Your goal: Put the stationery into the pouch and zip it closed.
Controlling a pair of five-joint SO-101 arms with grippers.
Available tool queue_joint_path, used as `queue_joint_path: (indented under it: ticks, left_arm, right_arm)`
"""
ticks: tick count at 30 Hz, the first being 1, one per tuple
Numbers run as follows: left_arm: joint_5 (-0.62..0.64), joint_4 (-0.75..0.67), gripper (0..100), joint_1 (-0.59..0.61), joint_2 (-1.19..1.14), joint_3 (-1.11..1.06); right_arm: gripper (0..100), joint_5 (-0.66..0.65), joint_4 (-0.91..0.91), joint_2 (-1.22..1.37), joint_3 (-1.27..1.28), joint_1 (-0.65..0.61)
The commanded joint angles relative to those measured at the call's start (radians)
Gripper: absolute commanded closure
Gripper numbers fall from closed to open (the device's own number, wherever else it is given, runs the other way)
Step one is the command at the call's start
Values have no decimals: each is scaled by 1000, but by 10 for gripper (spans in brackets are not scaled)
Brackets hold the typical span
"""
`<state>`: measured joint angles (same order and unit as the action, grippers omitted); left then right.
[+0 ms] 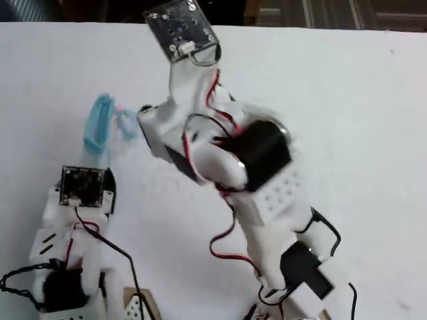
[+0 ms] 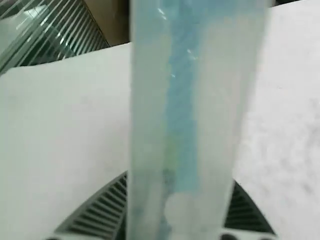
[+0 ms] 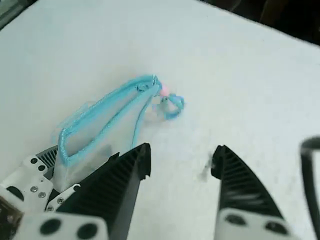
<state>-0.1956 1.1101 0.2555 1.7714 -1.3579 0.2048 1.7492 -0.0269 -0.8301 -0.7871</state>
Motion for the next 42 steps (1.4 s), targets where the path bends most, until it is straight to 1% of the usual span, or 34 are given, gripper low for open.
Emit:
queue_joint_path:
  ticks: [1,3,5,8,11,13,15,17,23,27,31,37,39,40,42]
  left_arm:
    - [46,2,789,-8,-15,6]
    - [44,2,818,-8,-15,6]
    - [44,3,870,-8,-15,6]
    - [44,2,922,-8,-15,5]
    - [46,2,924,-16,-15,0]
    - [44,9,915,-41,-15,-2]
    - [46,9,895,-58,-15,-2]
    - [44,9,882,-68,-15,-2]
    - [44,9,880,-67,-15,-2]
    - [44,9,880,-67,-15,-2]
    - [44,9,880,-67,-15,-2]
    - [43,2,880,-67,-15,-2]
    - [43,2,880,-67,-15,0]
    - [43,2,880,-65,-15,0]
    - [43,2,880,-62,-15,3]
  right_arm:
    - [791,137,13,-33,60,12]
    - [793,203,12,-36,60,7]
    - [793,281,-13,-39,60,-4]
    - [791,396,-59,-39,60,-56]
    - [789,471,-110,-36,60,-189]
    - [789,486,-150,-28,64,-257]
    - [789,493,-197,-10,60,-303]
    - [789,493,-242,10,43,-323]
    - [789,493,-292,84,-44,-320]
    - [789,494,-266,166,-49,-305]
    - [789,542,-234,237,-51,-260]
    - [798,540,-222,289,-58,-237]
    - [837,539,-222,292,-51,-226]
    - [873,534,-222,292,-49,-222]
    - [960,485,-222,300,-49,-206]
